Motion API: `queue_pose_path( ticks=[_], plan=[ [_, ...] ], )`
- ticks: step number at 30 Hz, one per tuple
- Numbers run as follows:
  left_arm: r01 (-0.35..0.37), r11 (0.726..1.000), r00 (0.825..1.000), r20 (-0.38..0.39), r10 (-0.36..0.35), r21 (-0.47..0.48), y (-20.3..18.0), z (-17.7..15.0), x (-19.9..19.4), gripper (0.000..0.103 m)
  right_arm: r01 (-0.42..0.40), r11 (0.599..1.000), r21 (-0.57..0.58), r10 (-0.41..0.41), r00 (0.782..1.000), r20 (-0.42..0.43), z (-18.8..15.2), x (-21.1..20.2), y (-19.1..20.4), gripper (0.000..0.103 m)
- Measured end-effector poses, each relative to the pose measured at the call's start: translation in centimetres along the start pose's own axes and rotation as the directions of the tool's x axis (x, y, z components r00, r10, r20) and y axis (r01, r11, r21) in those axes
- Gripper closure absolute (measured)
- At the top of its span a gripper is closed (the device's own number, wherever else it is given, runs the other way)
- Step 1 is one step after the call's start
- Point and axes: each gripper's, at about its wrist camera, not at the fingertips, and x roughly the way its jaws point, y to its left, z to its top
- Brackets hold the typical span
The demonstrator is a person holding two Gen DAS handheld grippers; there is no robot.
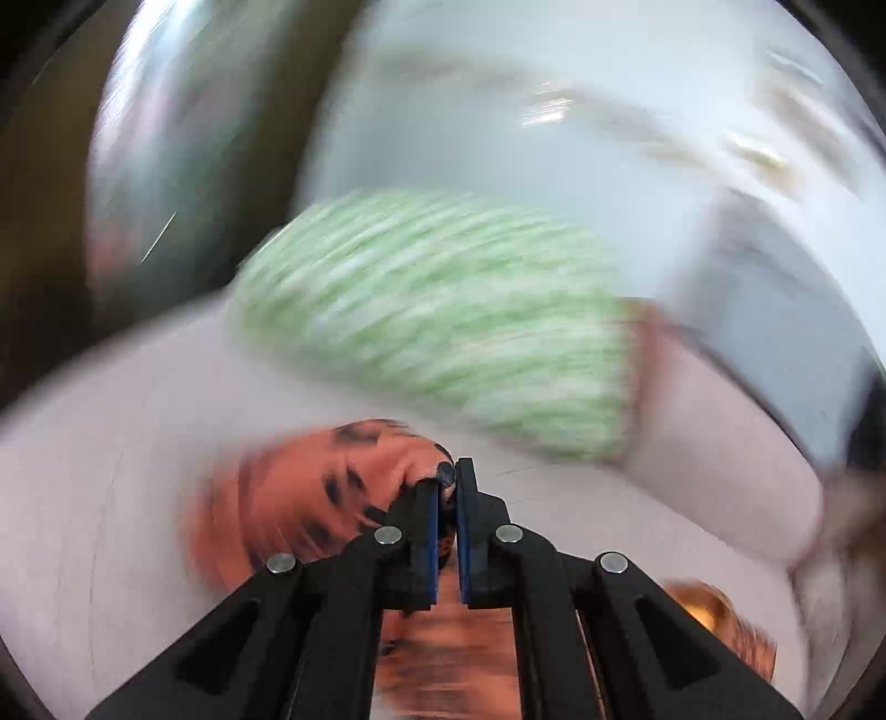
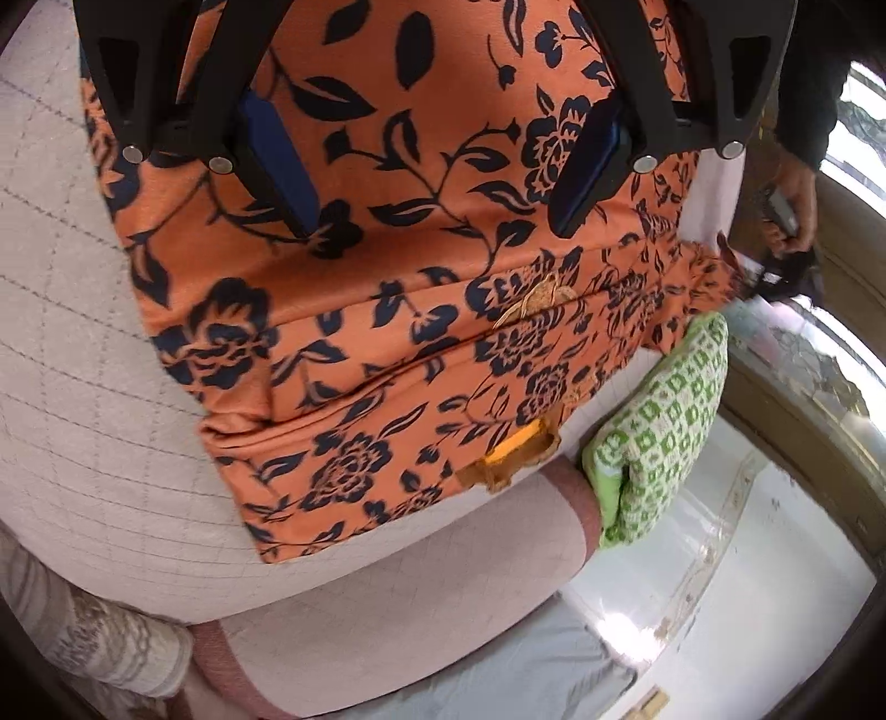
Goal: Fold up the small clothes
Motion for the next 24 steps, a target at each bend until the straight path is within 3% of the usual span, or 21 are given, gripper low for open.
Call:
queue_pose_path(
  ticks=[1, 3, 6, 8, 9, 11, 13, 15, 17, 19, 22, 24],
  plan=[
    [0.058, 0.994, 0.998, 0.024, -0.061, 0.092, -4.1, -0.2, -1.5, 0.099, -0.008, 1.000, 0.014, 0.008, 1.000, 0.004, -0.1, -0.2, -0.4, 0.016],
    [0.161, 0.949, 0.984, 0.031, -0.176, 0.269, -12.6, -2.3, -3.6, 0.098, -0.021, 0.999, 0.027, 0.020, 1.000, 0.018, -0.2, -0.6, -0.7, 0.016],
    [0.322, 0.845, 0.947, -0.139, -0.290, 0.427, -22.8, -9.6, -2.9, 0.092, -0.044, 0.998, 0.035, 0.043, 0.998, 0.034, -0.2, -1.4, -0.9, 0.016],
    [0.397, 0.751, 0.910, -0.330, -0.249, 0.528, -26.6, -15.4, -0.2, 0.030, -0.052, 0.998, 0.034, 0.050, 0.998, 0.034, -0.1, -1.7, -0.9, 0.016],
    [0.418, 0.709, 0.883, -0.436, -0.171, 0.568, -27.5, -19.1, 1.8, 0.029, -0.052, 0.998, 0.038, 0.051, 0.998, 0.031, 0.0, -1.9, -0.9, 0.015],
    [0.399, 0.683, 0.860, -0.508, -0.048, 0.611, -26.7, -22.9, 3.6, 0.039, -0.059, 0.997, 0.040, 0.058, 0.998, 0.040, 0.1, -2.5, -0.9, 0.014],
    [0.371, 0.705, 0.871, -0.490, -0.038, 0.604, -24.5, -23.0, 2.9, 0.039, -0.059, 0.998, 0.028, 0.058, 0.997, 0.057, 0.4, -3.1, -0.8, 0.014],
    [0.342, 0.756, 0.894, -0.441, -0.079, 0.559, -21.5, -20.9, 1.0, 0.039, -0.046, 0.999, 0.011, 0.045, 0.997, 0.065, 0.8, -3.2, -0.5, 0.012],
    [0.289, 0.811, 0.928, -0.358, -0.105, 0.510, -18.2, -17.9, -0.5, 0.027, -0.047, 0.999, -0.012, 0.048, 0.997, 0.054, 2.0, -2.6, 0.4, 0.012],
    [0.176, 0.867, 0.959, -0.281, -0.044, 0.466, -15.0, -15.7, 0.1, 0.021, -0.077, 0.997, -0.028, 0.078, 0.996, 0.051, 3.8, -1.8, 1.5, 0.012],
    [0.025, 0.905, 0.951, -0.290, 0.109, 0.424, -11.0, -15.0, 2.7, 0.022, -0.096, 0.995, -0.034, 0.097, 0.994, 0.051, 7.6, -0.1, 3.4, 0.012],
    [-0.032, 0.922, 0.938, -0.308, 0.161, 0.386, -9.1, -15.4, 4.2, 0.022, -0.008, 1.000, 0.007, 0.008, 1.000, -0.006, 10.6, 2.6, 4.5, 0.012]
  ],
)
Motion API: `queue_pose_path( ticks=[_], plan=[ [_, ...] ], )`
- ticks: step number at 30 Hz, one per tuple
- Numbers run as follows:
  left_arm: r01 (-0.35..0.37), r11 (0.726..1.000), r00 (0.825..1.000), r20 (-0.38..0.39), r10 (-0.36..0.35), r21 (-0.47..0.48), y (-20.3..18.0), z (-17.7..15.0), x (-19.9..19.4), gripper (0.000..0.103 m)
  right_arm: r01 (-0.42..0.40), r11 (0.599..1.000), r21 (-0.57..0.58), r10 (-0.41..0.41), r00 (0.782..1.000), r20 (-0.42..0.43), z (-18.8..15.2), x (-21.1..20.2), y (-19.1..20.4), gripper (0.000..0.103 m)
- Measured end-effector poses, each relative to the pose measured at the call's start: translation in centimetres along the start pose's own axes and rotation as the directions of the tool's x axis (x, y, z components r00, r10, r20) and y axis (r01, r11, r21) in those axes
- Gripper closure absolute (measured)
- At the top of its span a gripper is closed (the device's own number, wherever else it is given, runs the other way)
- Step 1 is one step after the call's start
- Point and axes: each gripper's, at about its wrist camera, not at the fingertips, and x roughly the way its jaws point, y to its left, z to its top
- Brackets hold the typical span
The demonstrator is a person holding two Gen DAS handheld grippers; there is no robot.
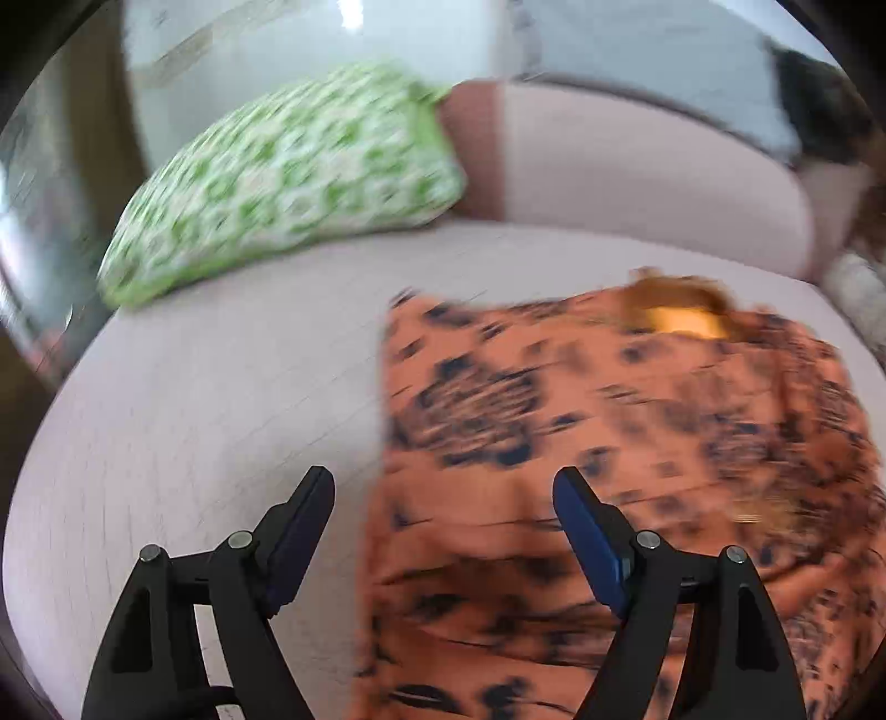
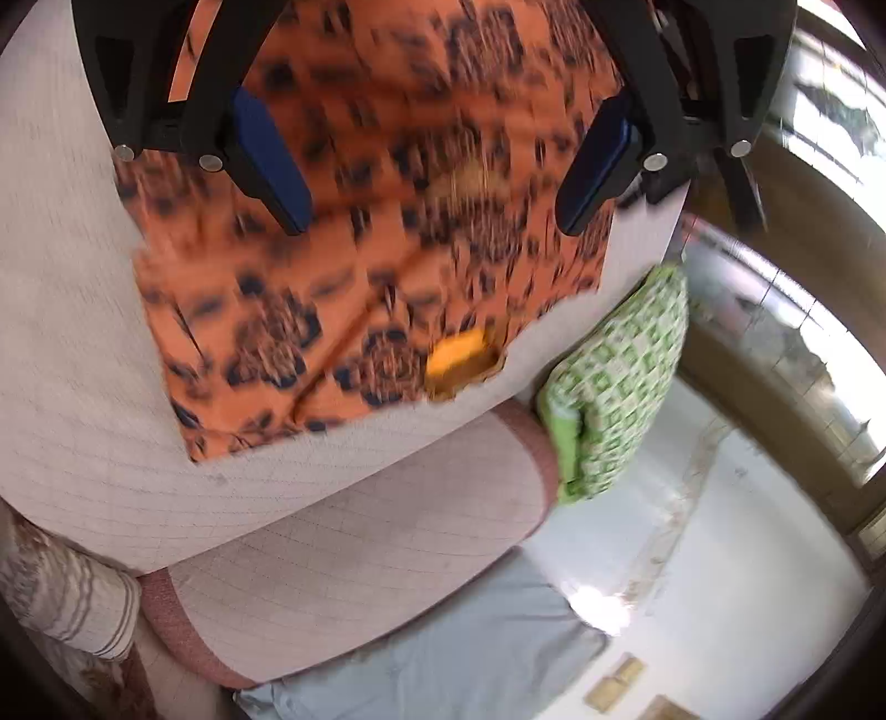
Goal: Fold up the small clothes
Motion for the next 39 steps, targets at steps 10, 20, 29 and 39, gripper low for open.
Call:
queue_pose_path(
  ticks=[10, 20, 29, 39],
  plan=[
    [0.073, 0.987, 0.995, -0.054, -0.081, -0.142, 2.4, -1.9, 3.1, 0.022, 0.457, 0.876, -0.150, -0.475, 0.873, -0.110, 5.7, 12.9, 6.1, 0.013],
    [0.076, 0.986, 0.995, -0.055, -0.085, -0.147, 2.4, -2.0, 3.3, 0.022, 0.346, 0.934, 0.093, -0.356, 0.927, 0.120, 4.7, 3.8, 4.0, 0.096],
    [0.066, 0.974, 0.997, -0.020, -0.072, -0.215, 3.5, -1.9, 2.0, 0.021, 0.141, 0.935, 0.325, -0.149, 0.989, 0.000, -2.3, 3.4, -6.1, 0.052],
    [0.037, 0.968, 0.999, -0.012, -0.042, -0.246, 4.3, -1.5, 2.7, 0.022, 0.295, 0.938, 0.181, -0.290, 0.955, -0.052, 1.8, 5.7, -5.8, 0.041]
  ],
)
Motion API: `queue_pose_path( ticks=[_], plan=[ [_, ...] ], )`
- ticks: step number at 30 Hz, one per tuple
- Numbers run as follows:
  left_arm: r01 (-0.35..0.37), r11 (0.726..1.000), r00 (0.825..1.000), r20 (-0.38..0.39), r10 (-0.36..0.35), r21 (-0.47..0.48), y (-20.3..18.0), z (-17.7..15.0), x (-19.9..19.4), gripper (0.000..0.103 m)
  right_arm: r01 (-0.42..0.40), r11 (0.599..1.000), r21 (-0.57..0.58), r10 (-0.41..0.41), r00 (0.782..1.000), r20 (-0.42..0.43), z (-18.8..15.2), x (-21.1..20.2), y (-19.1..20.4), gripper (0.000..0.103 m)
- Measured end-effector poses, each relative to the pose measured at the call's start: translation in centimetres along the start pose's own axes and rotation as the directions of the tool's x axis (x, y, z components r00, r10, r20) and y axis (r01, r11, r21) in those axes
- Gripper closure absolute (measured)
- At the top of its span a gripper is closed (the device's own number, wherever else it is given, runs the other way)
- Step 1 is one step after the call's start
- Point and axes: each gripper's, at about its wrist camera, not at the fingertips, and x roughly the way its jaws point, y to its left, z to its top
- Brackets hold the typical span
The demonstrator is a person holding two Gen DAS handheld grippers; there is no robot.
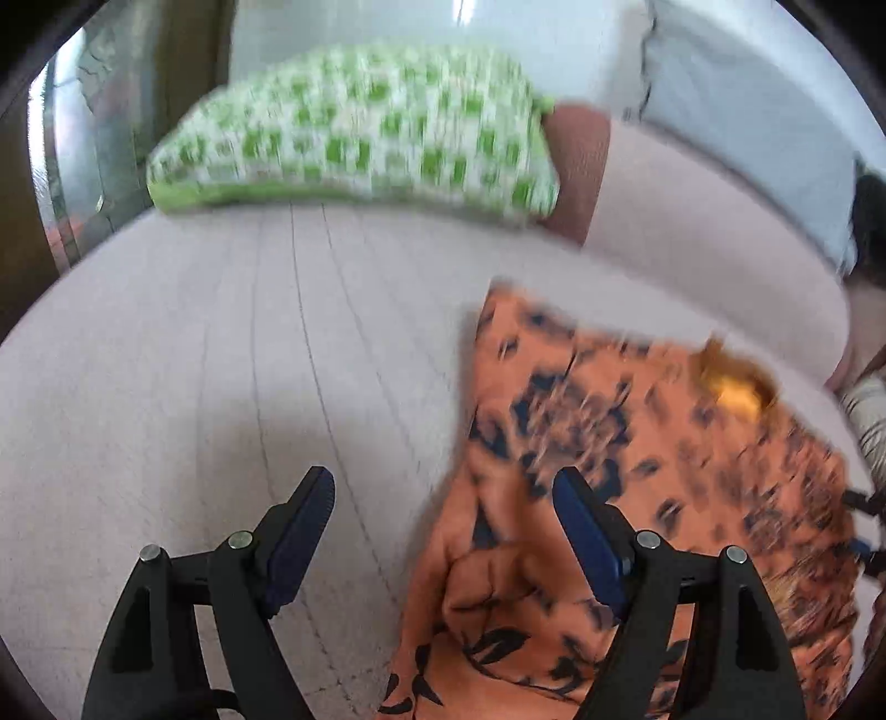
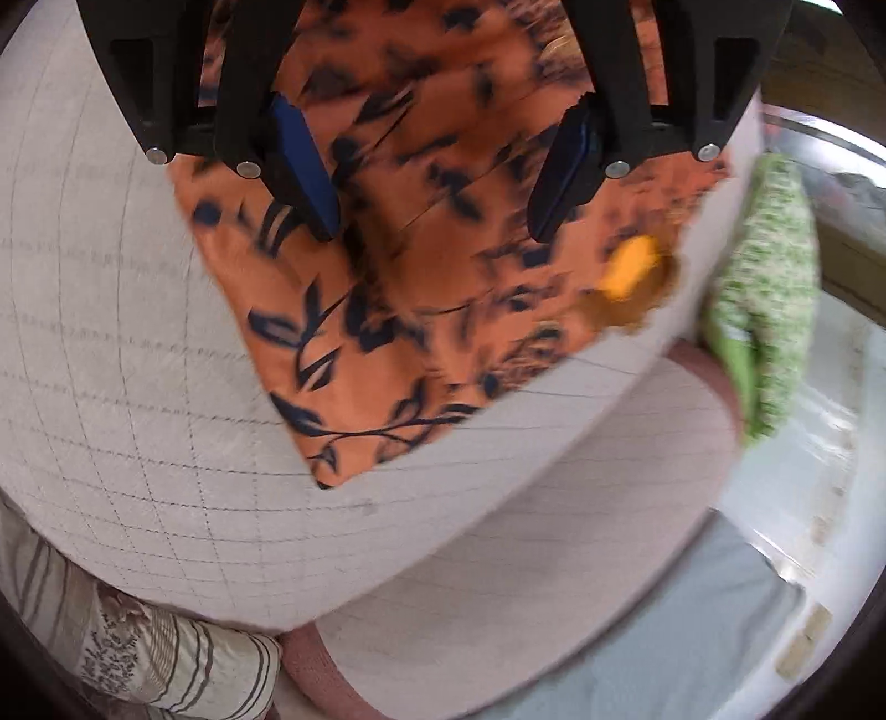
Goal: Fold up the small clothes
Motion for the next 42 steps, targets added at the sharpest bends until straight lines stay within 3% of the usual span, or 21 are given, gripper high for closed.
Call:
queue_pose_path(
  ticks=[1, 2, 7, 9, 10, 11, 13, 15, 17, 19, 22, 23, 24, 26, 28, 30, 33, 35, 36, 39, 42],
  plan=[
    [-0.009, 1.000, 0.999, -0.043, 0.010, 0.007, 0.0, -0.3, 1.0, 0.022, 0.026, 0.998, -0.058, -0.027, 0.999, -0.022, 0.0, 0.3, 0.8, 0.057],
    [-0.021, 1.000, 0.999, -0.034, 0.021, 0.020, -0.2, -0.3, 1.1, 0.022, 0.043, 0.991, -0.130, -0.049, 0.998, -0.039, -0.1, 0.2, 2.0, 0.091],
    [-0.025, 0.999, 0.999, -0.026, 0.025, 0.025, -0.3, -0.2, 1.0, 0.022, 0.138, 0.945, -0.296, -0.115, 0.989, 0.093, -2.1, -4.7, 5.3, 0.092],
    [-0.028, 0.999, 0.999, -0.028, 0.028, 0.025, -0.3, -0.2, 0.9, 0.022, 0.219, 0.918, -0.330, -0.207, 0.976, 0.073, -3.2, -3.4, 4.3, 0.084],
    [-0.034, 0.999, 0.999, -0.026, 0.035, 0.032, -0.4, -0.2, 0.9, 0.022, 0.240, 0.908, -0.342, -0.254, 0.967, 0.004, -3.5, -1.5, 2.8, 0.077],
    [-0.033, 0.999, 0.999, -0.023, 0.034, 0.035, -0.4, -0.2, 0.8, 0.022, 0.212, 0.919, -0.332, -0.231, 0.973, -0.017, -3.7, -0.9, 1.9, 0.071],
    [-0.021, 0.999, 1.000, -0.011, 0.022, 0.033, -0.5, -0.3, 0.4, 0.022, 0.182, 0.936, -0.301, -0.178, 0.983, 0.042, -3.4, -2.5, 1.9, 0.067],
    [-0.026, 0.999, 0.999, 0.041, 0.025, 0.027, -0.6, -0.2, -0.8, 0.022, 0.182, 0.948, -0.261, -0.154, 0.980, 0.124, -2.6, -4.7, 2.3, 0.031],
    [-0.020, 0.999, 0.992, 0.125, 0.015, 0.040, -1.1, 0.0, -2.4, 0.022, 0.158, 0.950, -0.270, -0.113, 0.978, 0.176, -1.8, -6.2, 3.4, 0.030],
    [-0.010, 0.997, 0.986, 0.166, -0.003, 0.077, -1.8, 0.0, -3.2, 0.021, 0.073, 0.960, -0.271, -0.027, 0.985, 0.171, -0.9, -6.7, 4.6, 0.030],
    [-0.013, 0.988, 0.999, 0.054, 0.005, 0.152, -3.0, -0.6, -1.1, 0.021, -0.145, 0.959, -0.245, 0.161, 0.986, 0.046, 0.3, -4.9, 5.0, 0.030],
    [-0.008, 0.983, 0.999, -0.051, 0.018, 0.182, -3.4, -1.1, 0.7, 0.021, -0.185, 0.959, -0.213, 0.180, 0.983, -0.039, 0.4, -3.0, 4.4, 0.025],
    [-0.006, 0.984, 0.998, -0.062, 0.017, 0.178, -3.3, -1.3, 1.1, 0.020, -0.189, 0.964, -0.189, 0.169, 0.979, -0.117, 0.3, -0.8, 3.5, 0.019],
    [0.010, 0.989, 0.999, -0.039, -0.004, 0.149, -2.9, -0.8, 0.2, 0.020, -0.149, 0.981, -0.126, 0.125, 0.975, -0.185, 0.1, 2.2, 1.5, 0.022],
    [-0.006, 0.992, 1.000, 0.006, 0.005, 0.125, -2.4, -0.7, -0.7, 0.020, -0.195, 0.976, -0.101, 0.183, 0.976, -0.120, 0.2, 0.5, 1.5, 0.023],
    [-0.017, 0.992, 0.999, 0.030, 0.013, 0.123, -2.3, -0.4, -1.0, 0.020, -0.216, 0.959, -0.183, 0.205, 0.976, -0.078, 0.2, -1.3, 3.3, 0.023],
    [-0.038, 0.985, 0.998, -0.050, 0.047, 0.166, -2.8, -0.7, 0.7, 0.020, -0.319, 0.926, -0.202, 0.306, 0.947, -0.094, -0.5, -2.5, 4.4, 0.021],
    [-0.028, 0.990, 0.998, -0.052, 0.036, 0.141, -2.4, -0.5, 0.8, 0.019, -0.204, 0.954, -0.220, 0.180, 0.976, -0.124, -1.4, 0.5, 4.2, 0.017],
    [-0.030, 0.991, 0.998, -0.044, 0.036, 0.129, -2.2, -0.3, 0.5, 0.019, -0.154, 0.970, -0.186, 0.121, 0.977, -0.174, -1.5, 2.4, 3.1, 0.017],
    [-0.040, 0.996, 0.999, 0.023, 0.039, 0.074, -1.1, 0.4, -0.9, 0.019, -0.235, 0.959, -0.159, 0.224, 0.971, -0.082, -1.6, 0.0, 3.5, 0.017],
    [-0.017, 0.999, 0.997, 0.070, 0.014, 0.044, -0.7, 1.1, -2.2, 0.019, -0.344, 0.921, -0.181, 0.331, 0.938, -0.103, -2.6, -1.5, 5.2, 0.017]
  ],
)
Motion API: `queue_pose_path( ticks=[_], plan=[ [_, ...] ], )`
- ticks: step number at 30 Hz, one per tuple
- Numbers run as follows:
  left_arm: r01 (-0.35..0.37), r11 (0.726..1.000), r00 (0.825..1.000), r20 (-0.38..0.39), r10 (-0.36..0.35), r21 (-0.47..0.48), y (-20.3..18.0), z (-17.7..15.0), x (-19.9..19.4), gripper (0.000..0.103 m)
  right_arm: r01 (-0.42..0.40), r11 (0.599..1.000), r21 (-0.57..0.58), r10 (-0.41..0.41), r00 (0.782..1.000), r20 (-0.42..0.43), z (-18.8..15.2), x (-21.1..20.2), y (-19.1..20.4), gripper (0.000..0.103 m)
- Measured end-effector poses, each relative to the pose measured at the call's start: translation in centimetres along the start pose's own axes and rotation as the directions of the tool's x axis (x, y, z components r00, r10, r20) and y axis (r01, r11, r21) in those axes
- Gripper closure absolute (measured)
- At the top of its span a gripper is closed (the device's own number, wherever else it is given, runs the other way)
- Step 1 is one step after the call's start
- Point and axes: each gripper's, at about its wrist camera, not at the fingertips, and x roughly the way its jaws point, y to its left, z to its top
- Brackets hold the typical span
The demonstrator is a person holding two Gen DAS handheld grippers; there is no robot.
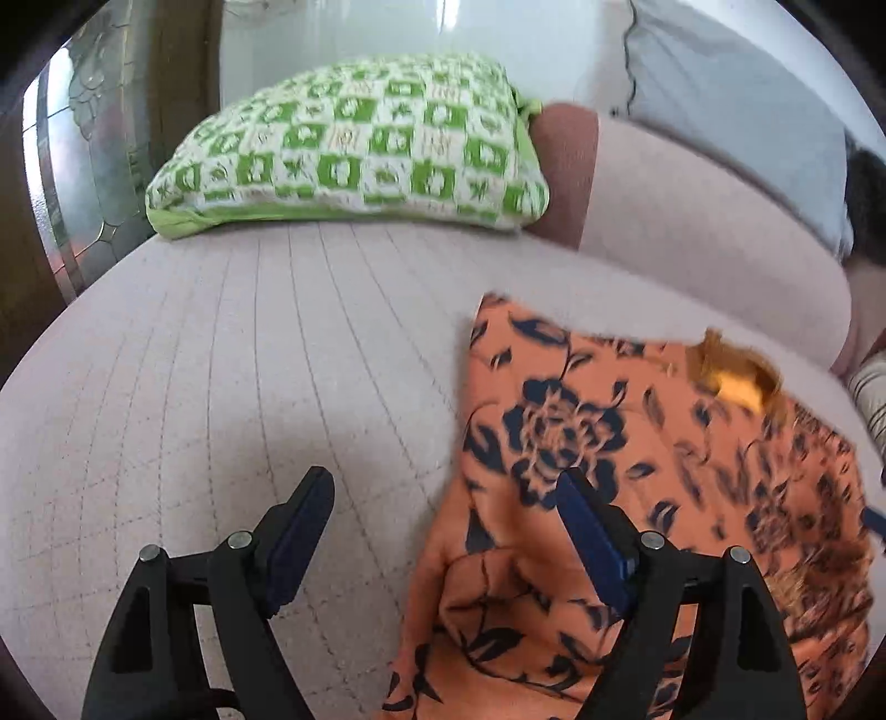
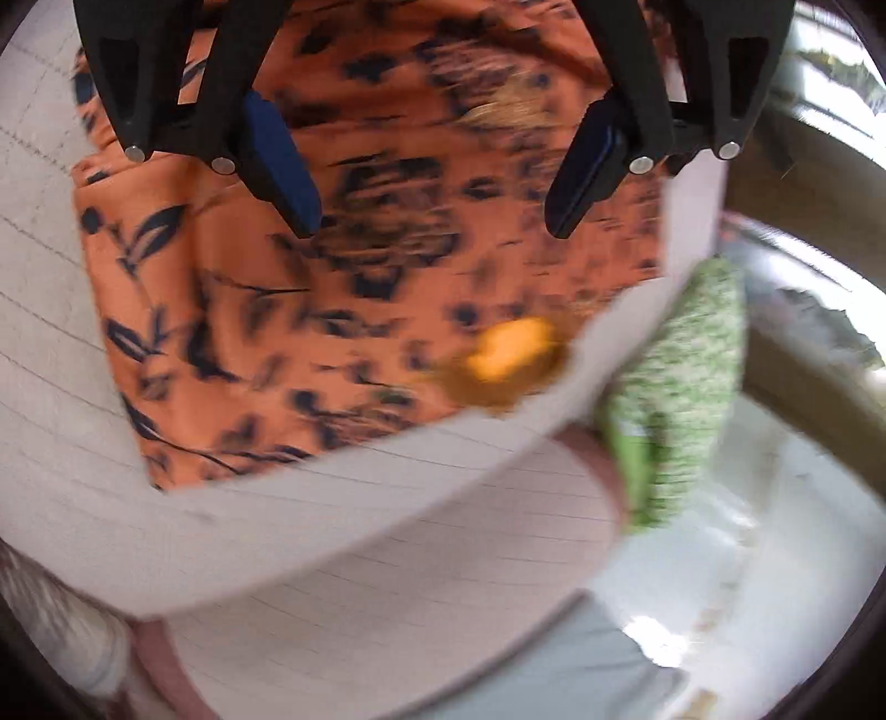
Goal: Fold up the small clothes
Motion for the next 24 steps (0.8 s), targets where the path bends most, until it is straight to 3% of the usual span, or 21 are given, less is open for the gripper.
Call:
queue_pose_path(
  ticks=[2, 4, 6, 7, 9, 10, 11, 12, 13, 14, 17, 19, 21, 24],
  plan=[
    [0.000, 0.998, 0.998, -0.069, 0.005, 0.066, -1.0, -0.7, 1.3, 0.019, -0.056, 0.998, 0.015, 0.057, 0.996, -0.068, -0.9, 1.8, -0.3, 0.017],
    [-0.010, 0.994, 0.990, -0.139, 0.026, 0.109, -1.5, -1.7, 2.9, 0.019, -0.017, 0.999, 0.050, 0.024, 0.991, -0.135, -2.1, 4.1, -2.3, 0.017],
    [0.003, 0.998, 0.996, -0.094, 0.004, 0.068, -0.8, -1.2, 1.6, 0.019, -0.029, 0.995, 0.096, 0.037, 0.996, -0.077, -2.0, 2.7, -1.7, 0.018],
    [0.002, 0.999, 0.999, -0.036, 0.000, 0.039, -0.3, -1.0, 0.5, 0.019, -0.053, 0.996, 0.073, 0.057, 0.997, -0.051, -2.0, 1.6, -0.5, 0.018],
    [-0.050, 0.999, 0.995, 0.087, 0.050, -0.002, 0.6, -0.5, -1.7, 0.019, -0.106, 0.994, 0.015, 0.106, 0.994, -0.012, -2.1, 0.4, 1.4, 0.017],
    [-0.064, 0.998, 0.995, 0.079, 0.063, 0.009, 0.5, -0.6, -1.5, 0.018, -0.133, 0.991, 0.020, 0.133, 0.991, -0.022, -2.4, 0.8, 1.7, 0.016],
    [-0.053, 0.998, 0.998, 0.024, 0.052, 0.036, 0.2, -0.8, -0.3, 0.016, -0.145, 0.989, 0.034, 0.148, 0.986, -0.082, -2.7, 2.4, 1.4, 0.010],
    [-0.017, 0.996, 0.993, -0.116, 0.027, 0.082, -0.1, -1.2, 2.1, 0.016, -0.101, 0.994, 0.053, 0.108, 0.981, -0.160, -3.4, 4.3, 0.4, 0.006],
    [-0.012, 0.996, 0.986, -0.165, 0.027, 0.087, 0.1, -1.5, 3.0, 0.016, -0.046, 0.995, 0.089, 0.063, 0.977, -0.205, -3.8, 5.7, -0.4, 0.006],
    [-0.004, 0.998, 0.993, -0.119, 0.011, 0.061, 0.6, -1.5, 1.9, 0.016, -0.048, 0.991, 0.121, 0.068, 0.984, -0.165, -4.0, 5.3, -0.7, 0.009],
    [0.012, 1.000, 0.999, -0.043, -0.012, -0.008, 2.6, -1.1, -2.8, 0.016, -0.121, 0.991, 0.059, 0.124, 0.991, -0.052, -3.8, 0.9, 1.6, 0.009],
    [0.039, 0.999, 0.999, -0.010, -0.040, -0.032, 3.7, -1.7, -6.3, 0.016, -0.088, 0.995, -0.036, 0.088, 0.996, 0.019, -4.6, -3.9, 2.8, 0.009],
    [0.064, 0.998, 0.998, -0.019, -0.065, -0.011, 3.8, -3.3, -9.0, 0.016, -0.088, 0.993, -0.082, 0.093, 0.994, 0.055, -6.6, -8.2, 2.6, 0.009],
    [0.118, 0.993, 0.990, -0.075, -0.116, 0.024, 3.4, -7.3, -12.4, 0.016, -0.016, 0.993, -0.118, 0.024, 0.997, 0.067, -10.9, -13.0, 0.8, 0.009]
  ],
)
